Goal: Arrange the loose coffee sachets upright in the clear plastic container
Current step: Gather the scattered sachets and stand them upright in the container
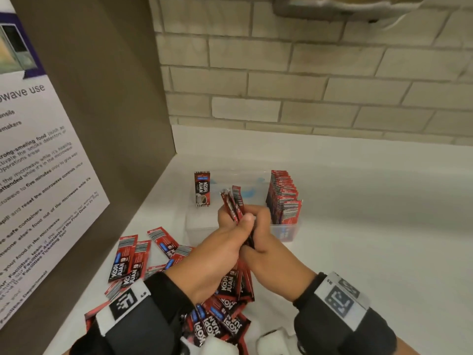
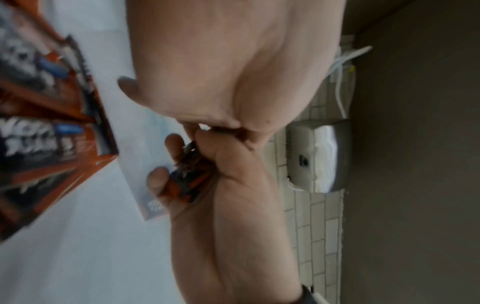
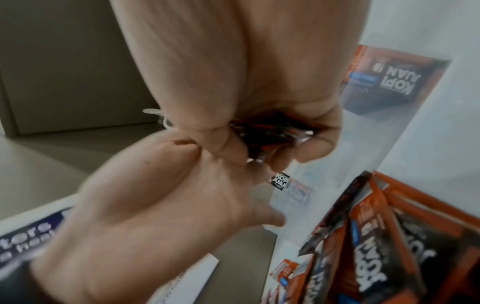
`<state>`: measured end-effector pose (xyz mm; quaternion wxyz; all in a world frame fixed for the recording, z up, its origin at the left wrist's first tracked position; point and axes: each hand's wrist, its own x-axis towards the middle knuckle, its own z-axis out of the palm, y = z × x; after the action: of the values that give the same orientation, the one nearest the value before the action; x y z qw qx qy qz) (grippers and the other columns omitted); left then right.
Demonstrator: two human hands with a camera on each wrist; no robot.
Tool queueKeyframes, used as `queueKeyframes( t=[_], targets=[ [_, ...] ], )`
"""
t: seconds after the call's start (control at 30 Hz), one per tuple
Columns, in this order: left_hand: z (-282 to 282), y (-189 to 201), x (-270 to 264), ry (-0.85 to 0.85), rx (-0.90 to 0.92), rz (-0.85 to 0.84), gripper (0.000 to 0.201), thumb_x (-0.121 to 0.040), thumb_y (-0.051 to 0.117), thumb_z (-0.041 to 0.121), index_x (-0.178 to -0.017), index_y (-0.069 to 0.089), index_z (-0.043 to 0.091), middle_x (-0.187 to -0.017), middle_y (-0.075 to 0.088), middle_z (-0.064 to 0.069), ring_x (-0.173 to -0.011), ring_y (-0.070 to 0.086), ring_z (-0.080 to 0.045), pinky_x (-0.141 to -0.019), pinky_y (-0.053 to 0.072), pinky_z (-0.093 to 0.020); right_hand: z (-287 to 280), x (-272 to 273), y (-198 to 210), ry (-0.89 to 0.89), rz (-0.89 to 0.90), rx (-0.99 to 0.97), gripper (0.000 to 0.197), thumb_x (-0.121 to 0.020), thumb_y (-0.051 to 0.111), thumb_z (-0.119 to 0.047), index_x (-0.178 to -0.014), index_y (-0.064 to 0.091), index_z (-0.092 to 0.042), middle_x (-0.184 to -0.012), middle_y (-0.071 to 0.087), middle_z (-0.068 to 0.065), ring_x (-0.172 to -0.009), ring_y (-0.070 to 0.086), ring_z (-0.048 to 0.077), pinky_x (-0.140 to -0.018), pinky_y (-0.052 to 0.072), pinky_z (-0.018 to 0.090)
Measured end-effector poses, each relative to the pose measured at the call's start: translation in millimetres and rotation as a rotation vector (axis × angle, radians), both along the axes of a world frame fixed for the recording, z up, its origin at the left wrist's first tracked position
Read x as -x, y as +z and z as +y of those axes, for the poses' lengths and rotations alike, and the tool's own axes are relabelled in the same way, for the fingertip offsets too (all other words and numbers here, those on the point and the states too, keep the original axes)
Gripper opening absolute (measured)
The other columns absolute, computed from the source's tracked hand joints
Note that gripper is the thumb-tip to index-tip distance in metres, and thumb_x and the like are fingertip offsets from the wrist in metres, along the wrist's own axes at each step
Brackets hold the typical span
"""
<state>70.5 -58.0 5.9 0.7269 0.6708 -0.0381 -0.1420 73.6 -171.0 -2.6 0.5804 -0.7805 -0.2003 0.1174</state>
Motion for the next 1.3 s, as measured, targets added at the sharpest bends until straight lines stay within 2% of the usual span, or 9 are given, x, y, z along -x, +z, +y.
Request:
queueKeyframes(
  t=[0.1,0.27,0.4,0.63,0.73,0.87,1.07,1.2,1.3],
  targets=[
    [5.6,7.8,-0.9,0.002,-0.074,-0.129,0.042,-0.096,0.047,0.033,-0.132,0.028,0.043,-0.125,0.05,0.02,-0.114,0.05,0.006,-0.084,0.041,-0.004,-3.0,-0.1,0.2,-0.015,-0.013,-0.062,0.044,-0.09,0.035,0.012,-0.115,0.026,-0.024,-0.097,0.05,-0.006,-0.075,0.055,-0.01,-0.066,0.046,0.013],
    [9.4,9.0,-4.2,0.086,0.105,-0.263,0.085,-0.087,0.061,0.013,-0.135,0.011,0.063,-0.128,0.055,0.009,-0.112,0.057,0.002,-0.08,0.049,-0.008,-2.4,0.6,7.4,0.106,0.137,-0.178,0.053,-0.083,0.042,0.007,-0.122,0.024,-0.025,-0.097,0.049,-0.002,-0.065,0.05,-0.006,-0.057,0.039,0.016],
    [7.9,23.2,-5.9,0.075,-0.032,-0.386,0.049,-0.093,0.055,0.015,-0.119,0.041,0.055,-0.1,0.061,0.023,-0.097,0.063,0.001,-0.083,0.051,-0.021,-4.0,-1.4,9.6,0.161,0.197,-0.222,0.057,-0.078,0.056,-0.014,-0.12,0.027,-0.04,-0.087,0.057,-0.006,-0.071,0.052,0.008,-0.059,0.043,0.024],
    [6.2,27.4,-13.2,0.069,0.05,-0.373,0.06,-0.092,0.06,0.026,-0.126,0.033,0.067,-0.142,0.043,0.007,-0.127,0.049,-0.009,-0.105,0.041,-0.032,-6.6,-8.7,12.9,-0.025,-0.187,-0.182,0.05,-0.084,0.043,0.014,-0.106,0.025,-0.027,-0.106,0.052,-0.003,-0.087,0.056,-0.007,-0.074,0.046,0.014],
    [7.2,28.3,-17.9,0.137,0.005,-0.401,0.043,-0.094,0.055,0.021,-0.116,0.046,0.056,-0.123,0.058,-0.005,-0.115,0.058,-0.016,-0.099,0.046,-0.035,-4.9,-9.6,8.2,-0.044,-0.241,-0.199,0.043,-0.081,0.054,-0.004,-0.103,0.031,-0.032,-0.103,0.055,0.0,-0.084,0.058,0.004,-0.071,0.049,0.025],
    [7.1,28.9,-22.8,0.22,0.1,-0.363,0.031,-0.096,0.051,0.014,-0.105,0.054,0.044,-0.106,0.057,-0.01,-0.105,0.06,-0.023,-0.089,0.05,-0.038,-7.4,-8.3,10.1,-0.102,0.006,-0.449,0.039,-0.075,0.072,-0.015,-0.106,0.055,-0.031,-0.109,0.061,-0.016,-0.086,0.062,0.015,-0.074,0.056,0.035],
    [6.3,23.1,-22.9,0.218,0.067,-0.401,0.037,-0.091,0.057,0.009,-0.101,0.057,0.044,-0.104,0.056,0.002,-0.095,0.06,-0.012,-0.085,0.047,-0.032,-12.8,-20.4,15.7,-0.094,0.923,-0.923,0.048,-0.087,0.047,-0.04,-0.118,0.054,-0.004,-0.107,0.062,0.019,-0.083,0.067,0.031,-0.073,0.056,0.036],
    [-1.4,18.3,-17.4,0.136,-0.086,-0.426,0.074,-0.09,0.061,0.012,-0.122,0.028,0.07,-0.102,0.059,0.008,-0.094,0.062,-0.001,-0.089,0.049,-0.022,-7.3,-20.8,19.5,-0.105,0.855,-0.826,0.032,-0.094,0.036,-0.016,-0.109,0.062,-0.007,-0.107,0.066,0.013,-0.081,0.061,0.018,-0.071,0.046,0.026],
    [0.4,12.7,-23.6,0.177,-0.099,-0.369,0.081,-0.09,0.06,0.008,-0.137,0.012,0.054,-0.095,0.064,0.012,-0.094,0.064,-0.004,-0.091,0.048,-0.024,-6.5,-19.8,19.4,-0.056,0.826,-0.775,0.035,-0.095,0.034,-0.013,-0.12,0.058,-0.007,-0.111,0.064,0.013,-0.082,0.061,0.019,-0.073,0.048,0.029]
  ],
)
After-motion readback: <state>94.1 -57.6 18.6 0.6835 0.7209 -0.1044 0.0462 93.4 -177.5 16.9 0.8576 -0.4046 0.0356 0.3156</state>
